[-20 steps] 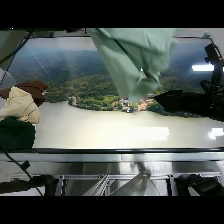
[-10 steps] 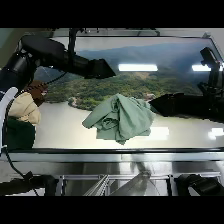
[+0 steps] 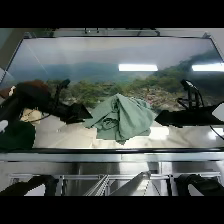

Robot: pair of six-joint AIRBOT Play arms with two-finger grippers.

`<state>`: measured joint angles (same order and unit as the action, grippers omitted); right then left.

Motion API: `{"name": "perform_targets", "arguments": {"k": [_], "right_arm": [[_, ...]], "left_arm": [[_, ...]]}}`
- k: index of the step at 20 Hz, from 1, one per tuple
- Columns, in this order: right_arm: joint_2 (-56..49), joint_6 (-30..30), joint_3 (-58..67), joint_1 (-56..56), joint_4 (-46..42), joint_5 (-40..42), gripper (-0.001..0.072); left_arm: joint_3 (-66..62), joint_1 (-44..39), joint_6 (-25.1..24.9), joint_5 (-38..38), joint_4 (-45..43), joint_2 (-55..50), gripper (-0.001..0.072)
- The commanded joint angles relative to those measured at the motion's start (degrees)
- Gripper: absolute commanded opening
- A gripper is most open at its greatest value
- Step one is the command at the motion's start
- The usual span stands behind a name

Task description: Fold the shirts.

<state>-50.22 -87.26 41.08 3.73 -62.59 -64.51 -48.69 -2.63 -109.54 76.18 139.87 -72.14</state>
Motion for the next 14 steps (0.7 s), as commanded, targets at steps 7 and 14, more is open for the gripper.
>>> {"name": "perform_targets", "arguments": {"k": [7,14], "right_arm": [[-20.06,27.69,-10.73,-23.52,29.83,-2.45,0.0423],[-34.77,39.1,-10.71,-9.07,51.8,2.73,0.0422]], "left_arm": [[15.67,10.51,-9.62,-7.72,8.79,-7.19,0.0693],[5.77,10.34,-9.6,-7.76,11.17,-17.68,0.0692]]}}
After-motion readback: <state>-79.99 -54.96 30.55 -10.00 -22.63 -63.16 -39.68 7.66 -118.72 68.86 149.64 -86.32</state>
